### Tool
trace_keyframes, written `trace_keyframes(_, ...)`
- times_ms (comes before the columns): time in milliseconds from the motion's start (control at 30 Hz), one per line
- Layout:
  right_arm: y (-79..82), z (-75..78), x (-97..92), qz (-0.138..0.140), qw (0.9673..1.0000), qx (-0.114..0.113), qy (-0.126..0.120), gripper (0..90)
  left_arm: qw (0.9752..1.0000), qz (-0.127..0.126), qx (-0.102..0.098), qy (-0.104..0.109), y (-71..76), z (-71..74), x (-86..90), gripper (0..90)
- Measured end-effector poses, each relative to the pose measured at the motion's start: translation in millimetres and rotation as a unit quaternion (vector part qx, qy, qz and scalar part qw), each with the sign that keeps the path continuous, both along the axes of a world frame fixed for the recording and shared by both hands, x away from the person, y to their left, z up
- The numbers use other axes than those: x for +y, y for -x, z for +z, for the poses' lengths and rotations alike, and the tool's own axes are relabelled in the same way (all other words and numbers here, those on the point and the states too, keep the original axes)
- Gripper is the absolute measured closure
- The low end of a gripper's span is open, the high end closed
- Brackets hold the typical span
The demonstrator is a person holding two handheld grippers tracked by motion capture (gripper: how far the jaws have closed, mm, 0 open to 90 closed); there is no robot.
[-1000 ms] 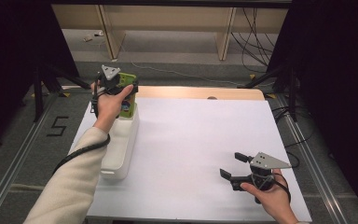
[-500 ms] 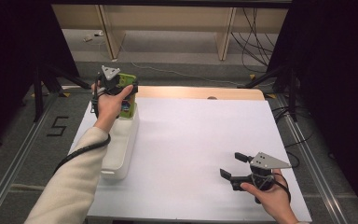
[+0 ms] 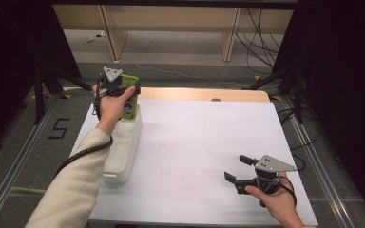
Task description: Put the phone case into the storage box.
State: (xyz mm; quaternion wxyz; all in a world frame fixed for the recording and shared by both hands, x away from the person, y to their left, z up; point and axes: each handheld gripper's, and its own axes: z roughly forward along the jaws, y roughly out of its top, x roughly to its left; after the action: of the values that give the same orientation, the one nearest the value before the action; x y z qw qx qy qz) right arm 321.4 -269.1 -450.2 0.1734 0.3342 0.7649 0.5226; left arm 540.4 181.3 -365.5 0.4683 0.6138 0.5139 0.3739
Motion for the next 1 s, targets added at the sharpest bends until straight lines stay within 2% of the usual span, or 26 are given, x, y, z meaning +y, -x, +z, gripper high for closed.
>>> trace_keyframes(1000, -0.2, -0.3, 0.0, 0.001, 1.0000, 0.000, 0.000, 14.6, 1.0000, -0.001, 0.007, -0.004, -7.8, -8.3, -2.6, 16.2)
